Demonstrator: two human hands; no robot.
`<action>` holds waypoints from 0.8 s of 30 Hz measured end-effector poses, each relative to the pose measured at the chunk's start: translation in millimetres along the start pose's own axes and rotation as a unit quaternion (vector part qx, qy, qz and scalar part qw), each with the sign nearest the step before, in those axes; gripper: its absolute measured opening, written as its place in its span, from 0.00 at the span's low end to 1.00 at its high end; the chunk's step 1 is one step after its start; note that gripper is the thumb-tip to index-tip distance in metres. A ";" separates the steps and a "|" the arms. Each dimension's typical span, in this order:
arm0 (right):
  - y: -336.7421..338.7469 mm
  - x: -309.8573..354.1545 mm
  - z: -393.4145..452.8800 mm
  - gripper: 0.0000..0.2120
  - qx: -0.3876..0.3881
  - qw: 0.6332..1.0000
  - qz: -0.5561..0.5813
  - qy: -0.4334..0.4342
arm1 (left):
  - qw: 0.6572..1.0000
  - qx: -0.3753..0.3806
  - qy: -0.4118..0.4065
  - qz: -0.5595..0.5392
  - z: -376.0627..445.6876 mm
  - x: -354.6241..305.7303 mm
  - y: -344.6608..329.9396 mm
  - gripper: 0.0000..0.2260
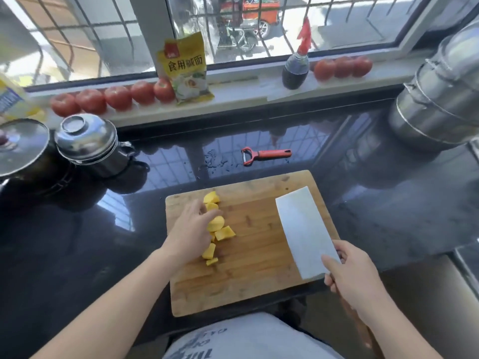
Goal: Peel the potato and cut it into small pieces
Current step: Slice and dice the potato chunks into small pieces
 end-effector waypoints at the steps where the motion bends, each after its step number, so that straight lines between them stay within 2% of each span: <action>1: 6.3 -0.6 6.4 0.09 0.007 1.000 -0.008 0.008 | 0.998 -0.049 0.020 -0.020 0.7 -1.6 1.7 0.25; 3: 15.8 -0.8 18.3 0.09 0.021 0.999 -0.025 0.023 | 0.988 -0.116 0.085 -0.061 17.0 -6.1 10.2 0.22; 4: 18.9 -0.2 23.6 0.09 0.025 0.999 -0.031 0.030 | 0.985 -0.111 0.117 -0.067 30.9 -7.8 13.6 0.22; 8: 23.0 2.5 39.7 0.10 0.033 0.998 -0.032 0.040 | 0.985 0.029 0.171 -0.005 78.6 -12.6 7.1 0.20; 11: 23.7 0.4 44.1 0.10 0.022 0.999 -0.021 0.043 | 0.988 0.016 0.154 0.015 92.5 -15.1 5.0 0.13; 14: 25.6 -7.9 43.6 0.10 0.008 1.000 -0.006 0.028 | 0.995 -0.040 0.094 -0.019 94.6 -43.5 13.8 0.15; 18: 28.1 -21.0 34.7 0.11 -0.016 1.000 0.009 -0.003 | 0.996 0.022 -0.002 -0.086 48.7 -102.9 -18.8 0.16; 20: 28.7 -26.6 28.1 0.10 -0.027 0.999 0.012 -0.019 | 0.994 0.015 -0.008 -0.112 15.7 -118.4 -48.1 0.16; 22: 26.2 -31.0 21.3 0.10 -0.031 0.999 0.006 -0.026 | 0.992 -0.026 -0.003 -0.123 -4.9 -117.7 -71.7 0.16; 24: 22.7 -33.4 16.1 0.09 -0.030 0.999 -0.004 -0.028 | 0.995 -0.043 -0.006 -0.089 -11.0 -109.6 -86.5 0.17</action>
Point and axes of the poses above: each hand's wrist, its own z-axis towards the middle knuckle, its own y-axis out of the back of the hand, x = y × z, the point moved 3 cm from there along z, towards the middle knuckle, and after that the axes turned 1 degree about -z, right-handed, at the moved point
